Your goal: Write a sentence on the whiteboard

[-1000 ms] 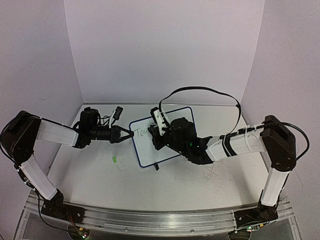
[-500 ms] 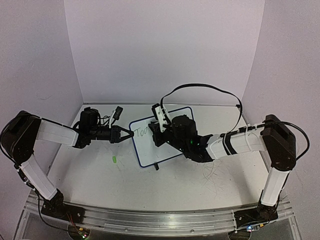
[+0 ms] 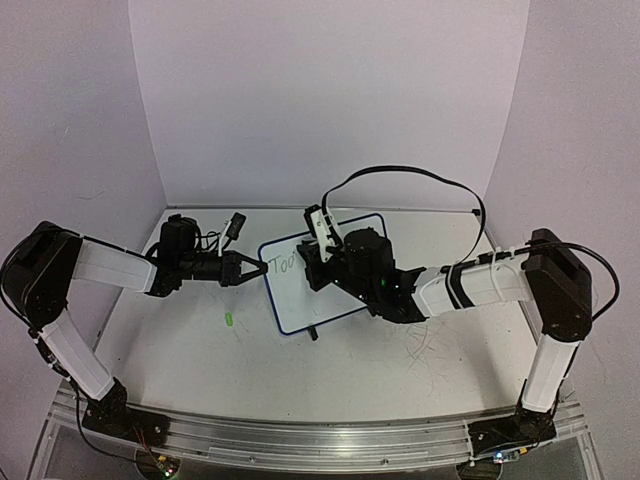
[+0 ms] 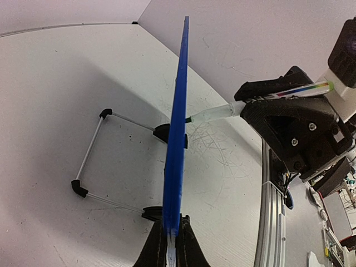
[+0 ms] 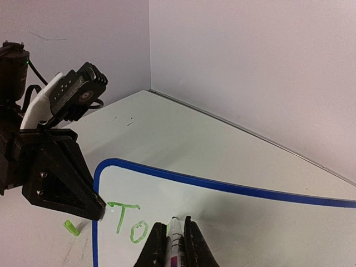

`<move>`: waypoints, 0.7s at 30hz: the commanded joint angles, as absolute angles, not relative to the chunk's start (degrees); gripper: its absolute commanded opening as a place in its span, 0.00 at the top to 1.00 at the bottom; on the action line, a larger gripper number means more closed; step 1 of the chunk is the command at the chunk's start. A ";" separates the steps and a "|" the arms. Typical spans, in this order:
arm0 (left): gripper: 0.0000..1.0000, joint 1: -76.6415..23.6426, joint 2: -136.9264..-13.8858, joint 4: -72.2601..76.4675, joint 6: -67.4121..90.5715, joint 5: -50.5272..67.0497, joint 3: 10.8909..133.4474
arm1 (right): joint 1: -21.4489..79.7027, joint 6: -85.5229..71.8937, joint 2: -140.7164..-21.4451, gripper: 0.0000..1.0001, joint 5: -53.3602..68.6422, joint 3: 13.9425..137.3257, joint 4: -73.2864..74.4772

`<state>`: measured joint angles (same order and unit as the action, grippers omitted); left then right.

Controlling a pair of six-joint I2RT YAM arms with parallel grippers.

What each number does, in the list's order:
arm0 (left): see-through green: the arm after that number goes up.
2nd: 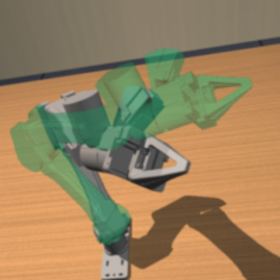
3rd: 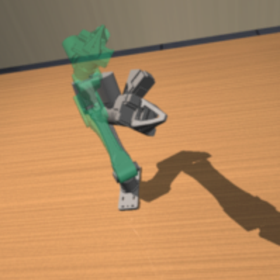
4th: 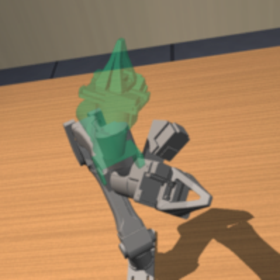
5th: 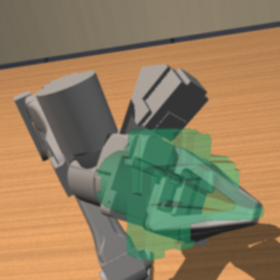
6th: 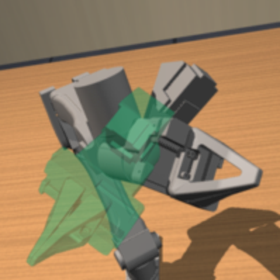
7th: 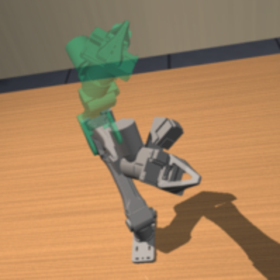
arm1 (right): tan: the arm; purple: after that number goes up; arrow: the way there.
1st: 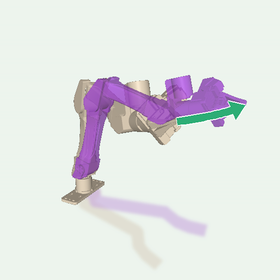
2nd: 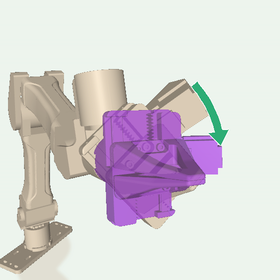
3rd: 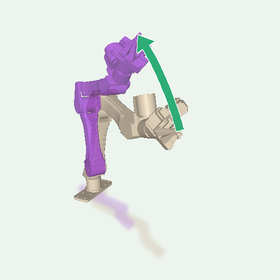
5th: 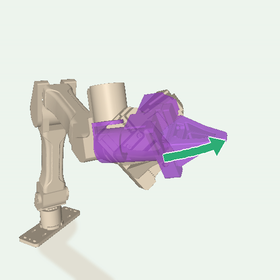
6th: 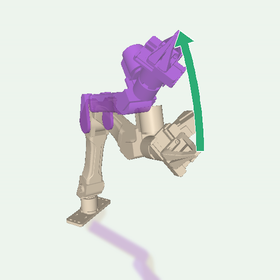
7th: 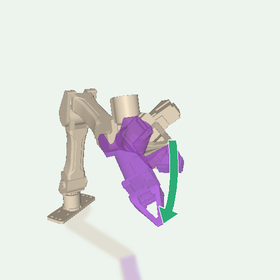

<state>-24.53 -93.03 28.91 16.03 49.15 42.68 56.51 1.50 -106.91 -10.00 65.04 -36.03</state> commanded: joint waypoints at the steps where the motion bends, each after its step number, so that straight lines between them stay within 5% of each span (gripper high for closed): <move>1: 1.00 -24.25 -90.60 29.18 14.41 49.80 43.68 | 55.43 1.42 -106.97 1.00 -11.73 66.42 -36.66; 21: 1.00 -24.29 -90.76 29.17 14.40 50.05 43.65 | 56.04 1.20 -106.96 1.00 -13.87 66.47 -36.47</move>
<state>-24.53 -93.03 28.91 16.04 49.17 42.68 56.58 1.21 -106.91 -10.38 64.74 -36.47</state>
